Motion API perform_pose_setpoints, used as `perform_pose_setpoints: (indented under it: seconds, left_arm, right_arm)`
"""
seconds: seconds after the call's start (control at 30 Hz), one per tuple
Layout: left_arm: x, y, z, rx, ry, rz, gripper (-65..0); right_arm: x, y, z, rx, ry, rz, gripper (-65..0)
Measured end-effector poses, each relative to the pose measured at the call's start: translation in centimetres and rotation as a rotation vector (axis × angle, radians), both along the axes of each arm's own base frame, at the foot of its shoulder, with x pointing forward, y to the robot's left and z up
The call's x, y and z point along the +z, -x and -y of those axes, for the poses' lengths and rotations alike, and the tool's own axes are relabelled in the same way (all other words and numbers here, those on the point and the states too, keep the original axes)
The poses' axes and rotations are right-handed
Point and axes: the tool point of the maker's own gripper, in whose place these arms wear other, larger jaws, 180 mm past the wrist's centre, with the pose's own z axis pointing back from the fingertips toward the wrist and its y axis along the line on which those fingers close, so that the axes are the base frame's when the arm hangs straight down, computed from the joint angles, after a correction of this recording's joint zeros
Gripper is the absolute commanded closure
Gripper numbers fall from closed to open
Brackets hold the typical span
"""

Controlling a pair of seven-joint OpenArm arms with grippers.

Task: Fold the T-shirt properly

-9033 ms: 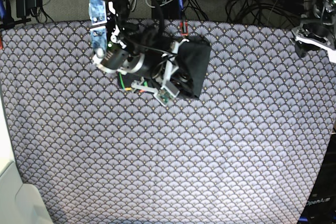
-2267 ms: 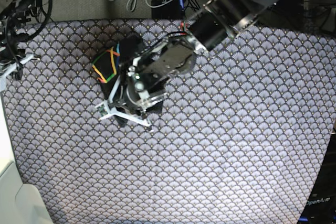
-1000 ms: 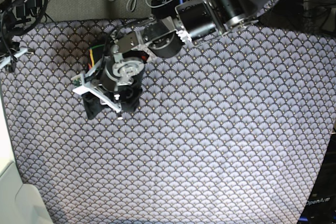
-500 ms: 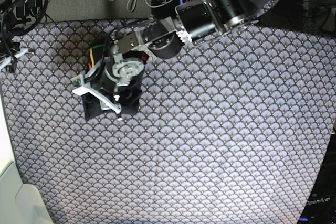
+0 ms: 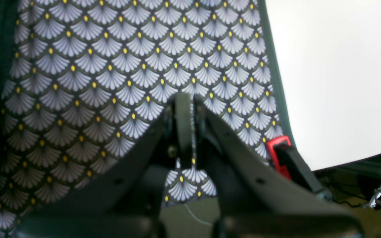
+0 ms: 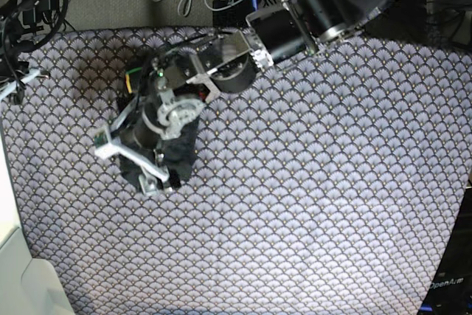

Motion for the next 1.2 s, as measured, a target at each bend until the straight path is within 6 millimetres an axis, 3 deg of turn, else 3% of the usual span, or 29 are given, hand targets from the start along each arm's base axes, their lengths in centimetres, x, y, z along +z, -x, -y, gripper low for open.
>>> perform_pose_setpoints:
  seconds: [0.1, 0.17, 0.37, 0.53, 0.8, 0.93, 1.03, 1.2]
  left_arm:
    - [3.1, -2.1, -1.9, 0.096, 0.107, 0.02, -65.0]
    - [3.6, -3.2, -3.2, 0.148, 0.14, 0.011, -65.0]
    - [1.0, -5.3, -10.1, 0.382, 0.213, -0.103, -65.0]
    - [-1.7, -5.7, -19.2, 0.643, 0.26, -0.161, -65.0]
    - [-2.7, -3.4, -28.2, 0.85, 0.271, -0.153, -65.0]
    - [-4.7, -0.6, -32.8, 0.96, 0.214, -0.227, -65.0]
    - [-4.9, 1.8, -36.0, 1.01, 0.263, -0.255, -65.0]
    - [-5.8, 6.5, -40.9, 1.068, 0.267, -0.317, -65.0]
  right_arm:
    - [-0.2, -0.4, -0.5, 0.019, -0.003, -0.004, 0.0]
    - [-0.2, -0.7, -1.0, 0.035, -0.011, 0.002, 0.0]
    - [-0.2, -0.7, -1.0, 0.037, -0.006, -0.004, 0.0]
    - [-0.1, -0.7, -0.6, 0.044, 0.01, -0.011, 0.0]
    - [-0.3, 0.5, 0.2, 0.044, 0.039, -0.055, 0.0]
    - [-0.6, 1.4, 0.2, 0.059, 0.037, -0.066, 0.0]
    - [-0.7, 2.8, 1.0, 0.064, 0.077, -0.074, 0.0]
    - [-0.8, 4.2, 0.6, 0.097, 0.08, -0.038, 0.0]
